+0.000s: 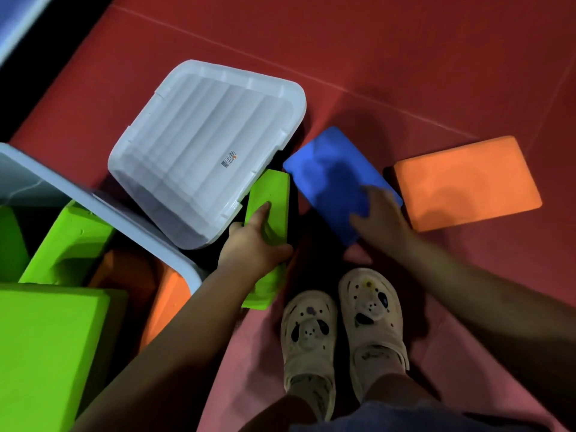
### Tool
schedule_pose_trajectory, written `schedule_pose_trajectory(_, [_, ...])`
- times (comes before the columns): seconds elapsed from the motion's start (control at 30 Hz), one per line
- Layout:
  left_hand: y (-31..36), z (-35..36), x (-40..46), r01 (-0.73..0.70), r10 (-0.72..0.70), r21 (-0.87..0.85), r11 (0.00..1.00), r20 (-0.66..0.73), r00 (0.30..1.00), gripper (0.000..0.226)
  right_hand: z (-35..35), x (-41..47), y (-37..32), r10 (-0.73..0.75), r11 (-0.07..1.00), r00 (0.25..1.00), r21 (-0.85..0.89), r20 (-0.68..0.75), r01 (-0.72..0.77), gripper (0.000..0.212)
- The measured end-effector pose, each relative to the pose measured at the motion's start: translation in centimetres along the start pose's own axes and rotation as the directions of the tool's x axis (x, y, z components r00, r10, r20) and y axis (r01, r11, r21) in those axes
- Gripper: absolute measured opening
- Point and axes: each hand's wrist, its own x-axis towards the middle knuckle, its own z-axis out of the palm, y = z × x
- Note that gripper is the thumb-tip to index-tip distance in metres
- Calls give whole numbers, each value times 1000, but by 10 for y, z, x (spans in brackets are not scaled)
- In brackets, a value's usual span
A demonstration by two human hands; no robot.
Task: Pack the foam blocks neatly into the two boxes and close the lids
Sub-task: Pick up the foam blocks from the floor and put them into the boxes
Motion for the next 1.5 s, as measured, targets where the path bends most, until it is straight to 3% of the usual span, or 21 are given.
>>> schedule_pose_trajectory(0.03, [-1, -1, 1, -8, 8, -15, 1000, -4, 1000, 89, -8, 19, 11, 3, 994, 999, -106, -49, -8, 76])
schedule_pose_trajectory(0.13, [1, 0, 2, -5, 6, -175, 985, 5, 1000, 80, -19, 52, 32, 166, 959, 983, -248, 83, -140, 107])
schedule_pose_trajectory(0.2, [5, 3, 2, 12, -9, -273, 962, 10, 1000, 73, -17, 58, 33, 201, 948, 976, -269, 89, -171, 115])
schedule_pose_trajectory(0.27, [7, 6, 3, 15, -15, -319, 948, 3, 1000, 72, -12, 57, 30, 272, 956, 957, -141, 97, -257, 114])
schedule_pose_trajectory(0.37, [4, 8, 0, 31, -31, -373, 927, 7, 999, 72, 3, 47, 37, 363, 908, 894, 115, 263, -403, 132])
schedule_pose_trajectory(0.43, [0, 8, -2, 27, -24, -392, 920, 14, 1000, 73, 13, 41, 51, 386, 839, 890, 307, 242, -448, 135])
schedule_pose_trajectory(0.53, [-2, 9, -2, 44, -35, -433, 901, 29, 999, 75, 7, 19, 40, 360, 718, 901, 544, 243, -434, 87])
schedule_pose_trajectory(0.63, [1, 4, -6, 65, -44, -432, 900, 58, 997, 72, 2, 4, 37, 281, 794, 939, 501, 198, -344, 69])
schedule_pose_trajectory(0.77, [4, -9, -28, 64, -16, -506, 860, 98, 995, 55, -21, -20, 18, 144, 910, 988, 398, -51, -112, 81])
schedule_pose_trajectory(0.8, [4, -13, -36, 53, -6, -532, 845, 91, 996, 60, -29, -27, 11, 106, 926, 990, 373, -90, -65, 84])
schedule_pose_trajectory(0.97, [4, -51, -89, -68, 89, -577, 814, 9, 996, 83, -71, -72, -39, 54, 931, 978, 363, -203, 24, 95])
schedule_pose_trajectory(1.1, [-10, -90, -146, -237, 165, -597, 766, -174, 971, 77, -98, -112, -94, -42, 886, 962, 435, -271, 162, 96])
schedule_pose_trajectory(1.23, [-36, -131, -209, -394, 171, -565, 725, -406, 898, 70, -113, -150, -153, -193, 865, 934, 396, -302, 307, 96])
schedule_pose_trajectory(1.33, [-72, -163, -254, -505, 138, -534, 678, -582, 801, 66, -115, -181, -194, -279, 883, 909, 290, -309, 369, 88])
schedule_pose_trajectory(1.5, [-151, -210, -316, -542, 8, -415, 730, -789, 615, 75, -90, -234, -253, -414, 892, 881, 90, -232, 443, 90])
